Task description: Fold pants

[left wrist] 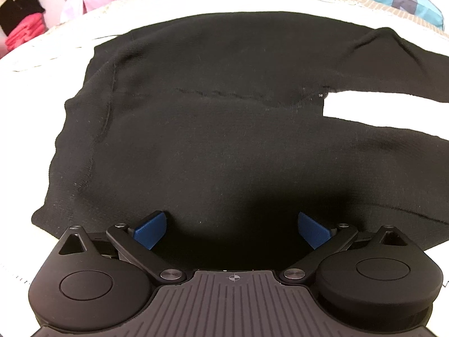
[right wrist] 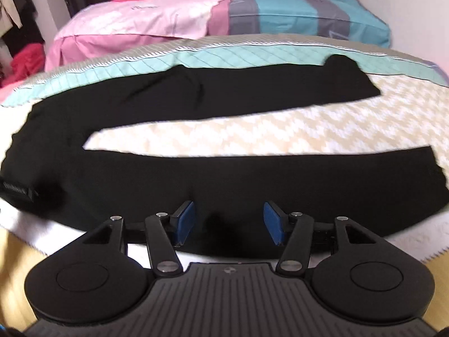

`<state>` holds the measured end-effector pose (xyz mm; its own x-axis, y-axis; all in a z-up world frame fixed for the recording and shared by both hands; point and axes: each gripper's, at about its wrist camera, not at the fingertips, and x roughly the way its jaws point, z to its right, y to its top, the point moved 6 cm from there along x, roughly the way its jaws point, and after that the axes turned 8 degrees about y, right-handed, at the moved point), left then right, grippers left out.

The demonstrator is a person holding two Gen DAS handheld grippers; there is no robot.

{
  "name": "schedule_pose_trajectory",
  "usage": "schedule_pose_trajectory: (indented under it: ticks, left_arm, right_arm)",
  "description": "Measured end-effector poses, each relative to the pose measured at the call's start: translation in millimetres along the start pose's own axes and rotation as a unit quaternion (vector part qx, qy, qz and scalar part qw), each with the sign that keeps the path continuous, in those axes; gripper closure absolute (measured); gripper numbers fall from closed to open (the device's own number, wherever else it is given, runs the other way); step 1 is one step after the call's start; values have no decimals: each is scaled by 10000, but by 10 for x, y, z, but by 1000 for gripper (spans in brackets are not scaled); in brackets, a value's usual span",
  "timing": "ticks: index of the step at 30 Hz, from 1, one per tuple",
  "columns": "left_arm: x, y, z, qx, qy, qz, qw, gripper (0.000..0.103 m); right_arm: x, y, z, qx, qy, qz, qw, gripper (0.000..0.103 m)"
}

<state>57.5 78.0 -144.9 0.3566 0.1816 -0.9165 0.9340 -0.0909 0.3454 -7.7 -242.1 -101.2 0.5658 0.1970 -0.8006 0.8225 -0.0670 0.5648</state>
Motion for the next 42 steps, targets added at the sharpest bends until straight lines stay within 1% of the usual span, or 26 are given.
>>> schedule_pose_trajectory:
  ticks: [3,6,8,10,12,14,16,17,19,22,23,25,28,29,30,31,32,34,35,36,37,38,39,40,41,42]
  left_arm:
    - [-63,9,25,-30,17,118,9999,0]
    - [-37,-41,32,34,38,109,9999,0]
    - [-19,-78,0,22,-46,117,9999,0]
    - [-18,-100,-56,25,-94,94,9999,0]
    - [-29,-133,-100,50,-110,95,9999,0]
    - [-43,-152,-130,58,-154,88,9998,0]
    - [-48,-155,-137,74,-191,82,9998,0]
    - [-45,-159,-136,73,-202,68,9997,0]
    - [-50,-145,-146,47,-207,25,9998,0]
    - [-118,-95,-238,-134,-244,51,9996,0]
    - [-158,-76,-290,-233,-308,109,9992,0]
    - [-205,-34,-405,-384,-370,227,9983,0]
    - [-89,-21,-522,-405,-137,164,9990,0]
    - [-26,-25,-547,-401,-76,92,9991,0]
    - [31,-42,-562,-387,-61,22,9992,0]
    - [56,-63,-565,-331,-58,23,9994,0]
    - [30,-80,-560,-237,-47,93,9997,0]
    - [-24,-134,-555,-5,15,201,9998,0]
    - [-38,-176,-563,100,25,262,9996,0]
    - [-35,-215,-581,166,19,303,9994,0]
    - [-35,-241,-605,175,-44,358,9992,0]
    - [-36,-246,-628,147,-103,364,9992,0]
    - [-43,-237,-643,110,-134,345,9993,0]
    - [-56,-222,-658,47,-156,330,9993,0]
    - [-68,-201,-677,-33,-192,334,9993,0]
    - [-76,-181,-703,-114,-245,344,9990,0]
  right_arm:
    - [202,32,-160,-109,217,-75,9997,40]
    - [408,-111,-260,-291,204,-543,9979,43]
    - [337,-160,-337,-851,133,-540,9948,56]
    - [257,-180,-320,-904,182,-705,9932,61]
    - [203,-175,-274,-872,217,-898,9919,61]
    - [136,-90,-268,-666,217,-782,9945,61]
    - [106,-3,-363,-662,244,-407,9967,59]
    - [81,38,-454,-739,318,-264,9964,57]
    - [51,84,-746,-1018,752,-62,9919,56]
    - [130,-37,-1313,-1654,1632,-252,9723,55]
    - [199,-98,-1471,-1880,1713,-340,9665,55]
    - [372,-163,-1683,-2239,1575,-397,9610,55]
    - [592,-136,-1894,-2379,1480,-265,9596,55]
    - [667,-145,-1921,-2449,1443,-293,9583,59]
    - [774,-166,-1949,-2547,1328,-408,9570,75]
    - [870,-216,-1965,-2640,1238,-646,9544,97]
    - [876,-233,-1984,-2700,1268,-687,9520,98]
    - [689,-343,-2025,-2908,1732,-915,9365,98]
    - [635,-387,-1992,-3003,1768,-970,9323,98]
    - [618,-411,-1927,-3054,1684,-990,9320,98]
    - [617,-389,-1864,-2960,1615,-973,9364,98]
    - [594,-327,-1818,-2796,1509,-867,9442,94]
    - [565,-247,-1804,-2666,1324,-647,9525,89]
    - [507,-175,-1827,-2610,1218,-332,9570,81]
    - [450,-139,-1897,-2638,1297,-81,9558,71]
    - [412,-146,-1993,-2730,1518,8,9500,66]
